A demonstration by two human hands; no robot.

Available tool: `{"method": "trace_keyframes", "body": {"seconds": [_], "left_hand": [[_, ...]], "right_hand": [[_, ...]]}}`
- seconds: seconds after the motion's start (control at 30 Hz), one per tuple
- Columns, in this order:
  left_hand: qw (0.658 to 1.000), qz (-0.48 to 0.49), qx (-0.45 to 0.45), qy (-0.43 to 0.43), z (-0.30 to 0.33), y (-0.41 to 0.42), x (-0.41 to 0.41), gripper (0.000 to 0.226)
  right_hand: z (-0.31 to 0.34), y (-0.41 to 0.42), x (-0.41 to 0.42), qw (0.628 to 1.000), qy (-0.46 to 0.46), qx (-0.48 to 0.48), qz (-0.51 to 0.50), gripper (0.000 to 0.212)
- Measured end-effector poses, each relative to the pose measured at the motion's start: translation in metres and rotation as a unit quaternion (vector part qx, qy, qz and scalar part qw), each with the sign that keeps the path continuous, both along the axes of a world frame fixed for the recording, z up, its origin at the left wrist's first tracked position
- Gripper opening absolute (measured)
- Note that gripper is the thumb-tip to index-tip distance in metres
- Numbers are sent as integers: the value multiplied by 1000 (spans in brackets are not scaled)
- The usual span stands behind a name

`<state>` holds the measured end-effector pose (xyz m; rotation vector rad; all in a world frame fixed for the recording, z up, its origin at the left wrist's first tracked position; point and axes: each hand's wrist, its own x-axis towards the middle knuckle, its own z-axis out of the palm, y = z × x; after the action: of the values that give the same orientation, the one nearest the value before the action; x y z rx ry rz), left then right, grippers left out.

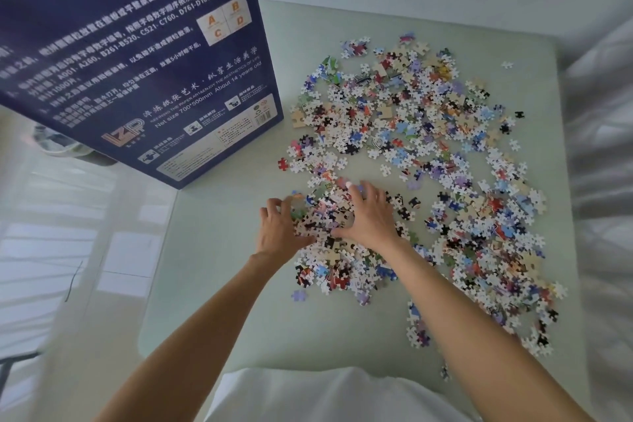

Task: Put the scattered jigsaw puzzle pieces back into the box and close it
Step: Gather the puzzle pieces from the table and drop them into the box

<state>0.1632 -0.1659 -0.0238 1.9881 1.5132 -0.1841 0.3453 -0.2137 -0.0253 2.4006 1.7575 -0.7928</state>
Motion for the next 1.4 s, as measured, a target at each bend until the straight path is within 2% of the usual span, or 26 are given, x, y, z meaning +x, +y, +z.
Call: {"method": "trace_keyframes", "body": {"seconds": [0.1, 0.4, 0.53, 0.77, 0.97, 1.23, 1.3, 1.4], "left_hand": [[999, -4, -23, -29, 1, -2, 6, 82], [992, 8, -66, -103, 8, -2, 14, 57], [991, 17, -78, -106, 7, 2, 13, 53], [992, 33, -60, -110, 11, 17, 5, 43], [991, 44, -22, -126, 20, 21, -5, 39], [973, 0, 84, -213, 74, 26, -3, 33], [959, -9, 123, -254, 102, 33, -2, 32], [929, -30, 203, -309, 153, 50, -4, 32]], "right_hand": [[-3, 2, -8, 1000, -14, 3, 13, 95], [2, 3, -13, 997, 43, 59, 16, 57], [9, 3, -7, 994, 47, 95, -10, 54], [17, 0, 5, 991, 69, 91, -72, 42], [27, -5, 13, 985, 92, 105, -100, 40], [76, -14, 26, 980, 124, 121, -93, 41], [99, -10, 30, 973, 157, 141, -94, 47], [144, 5, 35, 937, 282, 174, -110, 52]]}}
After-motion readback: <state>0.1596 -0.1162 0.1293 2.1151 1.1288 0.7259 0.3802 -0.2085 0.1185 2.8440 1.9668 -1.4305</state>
